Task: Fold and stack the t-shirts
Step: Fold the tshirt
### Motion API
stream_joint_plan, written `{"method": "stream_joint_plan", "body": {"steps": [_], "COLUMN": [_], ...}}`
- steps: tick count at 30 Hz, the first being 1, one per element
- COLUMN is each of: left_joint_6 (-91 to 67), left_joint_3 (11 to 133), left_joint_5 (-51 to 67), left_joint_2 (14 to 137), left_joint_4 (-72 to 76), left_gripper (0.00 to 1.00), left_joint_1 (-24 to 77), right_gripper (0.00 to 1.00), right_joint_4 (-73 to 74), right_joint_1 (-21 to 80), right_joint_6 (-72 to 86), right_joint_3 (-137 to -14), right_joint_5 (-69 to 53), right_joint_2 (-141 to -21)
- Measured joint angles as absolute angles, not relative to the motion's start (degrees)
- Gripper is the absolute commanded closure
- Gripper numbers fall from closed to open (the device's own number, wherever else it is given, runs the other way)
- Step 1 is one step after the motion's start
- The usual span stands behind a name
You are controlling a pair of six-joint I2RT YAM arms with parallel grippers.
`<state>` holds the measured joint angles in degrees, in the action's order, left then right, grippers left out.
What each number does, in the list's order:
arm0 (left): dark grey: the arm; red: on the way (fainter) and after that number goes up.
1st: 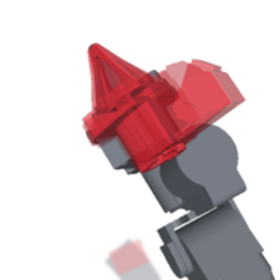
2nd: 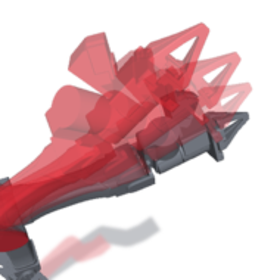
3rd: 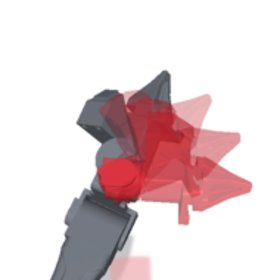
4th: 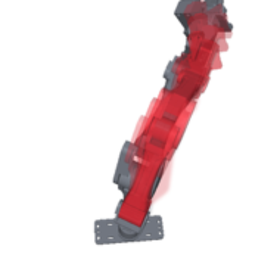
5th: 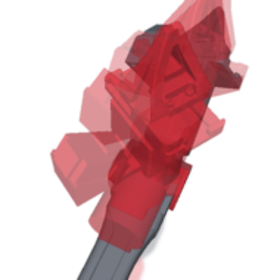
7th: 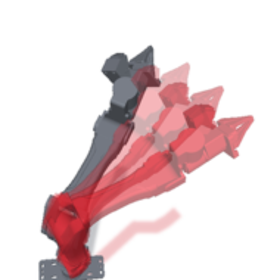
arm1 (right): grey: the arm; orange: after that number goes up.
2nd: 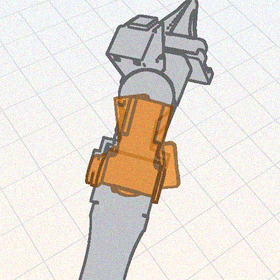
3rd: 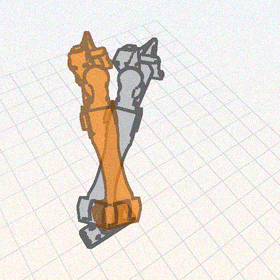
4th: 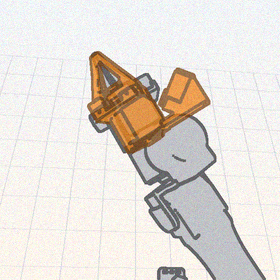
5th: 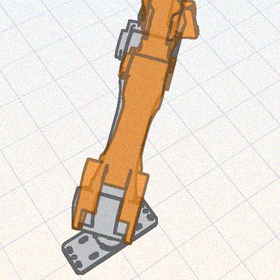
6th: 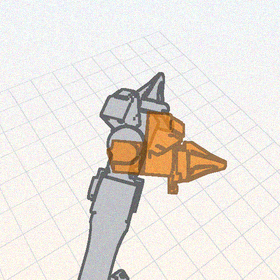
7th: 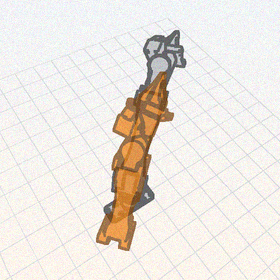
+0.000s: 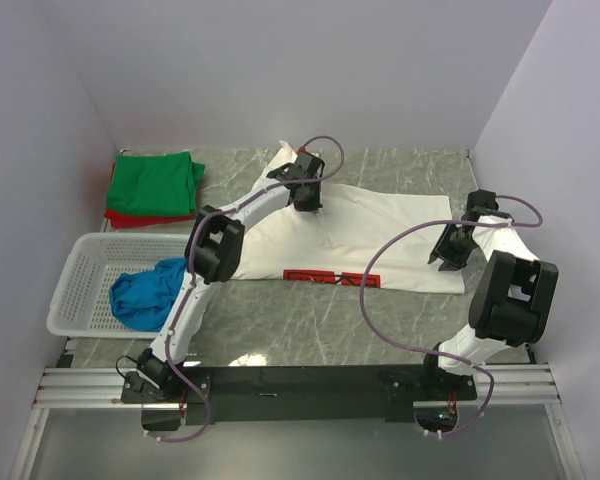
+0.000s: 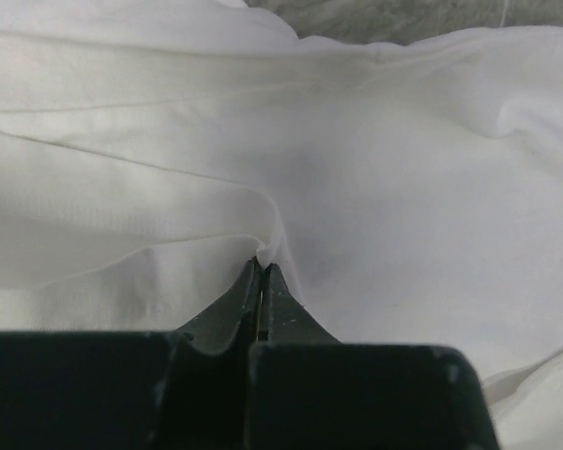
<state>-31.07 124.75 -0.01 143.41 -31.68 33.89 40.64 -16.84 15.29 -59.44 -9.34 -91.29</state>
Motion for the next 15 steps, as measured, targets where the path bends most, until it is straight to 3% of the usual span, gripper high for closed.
{"method": "stream_joint_plan", "body": {"steps": [3,6,7,9,12,13,15], "left_joint_6": [-30.8,-30.6,-30.6,-30.6,-30.7,-30.9,-31.2], "left_joint_3": [124.8,125.7,126.0,126.0,125.6,125.3,124.9], "left_joint_5": [-0.4,-0.3,-0.3,-0.2,0.3,0.4,0.5], "left_joint_2": [143.4,143.5,143.5,143.5,143.5,143.5,143.5], "left_joint_4": [-30.9,-30.8,-30.7,-30.2,-29.4,-28.8,-28.2], "left_gripper": [0.98,0.87,0.76,0.70,0.47,0.34,0.25], "left_joint_1": [34.5,35.0,35.1,35.3,35.4,35.4,35.4], "right_gripper": [0.57,0.57,0.57,0.57,0.57,0.57,0.57], "right_joint_4": [40.6,40.6,40.6,40.6,40.6,40.6,40.6], "right_joint_1": [-16.8,-16.8,-16.8,-16.8,-16.8,-16.8,-16.8], "right_joint_6": [15.3,15.3,15.3,15.3,15.3,15.3,15.4], "right_joint_3": [-59.4,-59.4,-59.4,-59.4,-59.4,-59.4,-59.4], "right_joint_5": [-9.3,-9.4,-9.4,-9.4,-9.3,-9.3,-9.3], "right_joint_2": [-91.3,-91.3,-91.3,-91.3,-91.3,-91.3,-91.3]}}
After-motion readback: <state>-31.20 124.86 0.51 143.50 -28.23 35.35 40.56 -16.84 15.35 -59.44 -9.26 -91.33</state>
